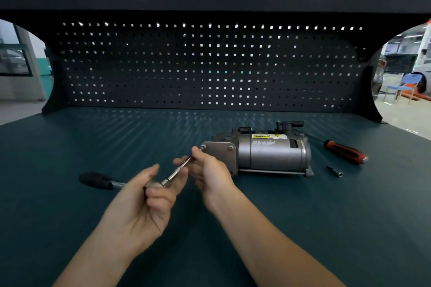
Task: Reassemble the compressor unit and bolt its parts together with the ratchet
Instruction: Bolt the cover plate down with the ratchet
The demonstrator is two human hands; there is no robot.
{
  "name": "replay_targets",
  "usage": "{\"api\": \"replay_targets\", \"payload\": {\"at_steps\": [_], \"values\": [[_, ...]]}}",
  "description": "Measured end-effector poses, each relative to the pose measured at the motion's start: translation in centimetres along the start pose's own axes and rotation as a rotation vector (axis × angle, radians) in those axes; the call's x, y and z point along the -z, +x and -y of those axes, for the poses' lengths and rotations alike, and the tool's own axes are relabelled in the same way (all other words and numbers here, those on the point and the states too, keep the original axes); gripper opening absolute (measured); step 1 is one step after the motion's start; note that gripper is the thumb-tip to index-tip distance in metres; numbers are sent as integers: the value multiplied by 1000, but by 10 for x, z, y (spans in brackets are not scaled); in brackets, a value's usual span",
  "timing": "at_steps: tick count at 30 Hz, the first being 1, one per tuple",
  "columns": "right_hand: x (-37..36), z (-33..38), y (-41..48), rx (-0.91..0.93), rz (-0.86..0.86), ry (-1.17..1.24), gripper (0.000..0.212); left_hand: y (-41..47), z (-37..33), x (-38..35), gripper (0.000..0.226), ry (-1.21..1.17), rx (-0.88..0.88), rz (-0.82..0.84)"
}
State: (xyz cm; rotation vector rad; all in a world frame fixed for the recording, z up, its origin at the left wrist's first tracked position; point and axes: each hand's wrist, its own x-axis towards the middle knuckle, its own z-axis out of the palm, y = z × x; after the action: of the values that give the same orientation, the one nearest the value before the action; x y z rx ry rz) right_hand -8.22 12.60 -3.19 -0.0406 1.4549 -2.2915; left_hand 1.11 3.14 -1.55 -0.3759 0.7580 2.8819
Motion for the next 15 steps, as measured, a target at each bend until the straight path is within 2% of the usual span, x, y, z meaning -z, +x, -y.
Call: {"api": "replay_targets", "payload": {"at_steps": [1, 3, 7, 8, 9, 10, 12, 14, 15], "values": [[1, 0, 1, 0, 8, -20, 22, 1, 0, 0, 25, 103, -40, -20], [4, 0, 1, 8, 22, -81, 26, 3, 1, -1, 19, 585, -209, -119], [8, -4, -1, 56, -43, -72, 24, 7, 5, 0, 23, 2051, -748, -269], [8, -4, -2, 70, -54, -66, 23, 7, 7, -2, 28, 2359, -865, -314], [8, -5, -3, 80, -54, -59, 23, 8, 11, -4, 33, 2560, -962, -323], [8, -5, -3, 84, -47, -49, 22, 8, 14, -6, 37, 2676, -1010, -310], [5, -5, -4, 62, -26, -18, 21, 10, 12, -8, 40, 2680, -988, -312], [3, -3, -5, 15, -21, 30, 21, 12, 7, -4, 35, 2392, -945, -258], [2, -3, -5, -4, -17, 70, 19, 10, 7, -2, 27, 2097, -872, -202]]}}
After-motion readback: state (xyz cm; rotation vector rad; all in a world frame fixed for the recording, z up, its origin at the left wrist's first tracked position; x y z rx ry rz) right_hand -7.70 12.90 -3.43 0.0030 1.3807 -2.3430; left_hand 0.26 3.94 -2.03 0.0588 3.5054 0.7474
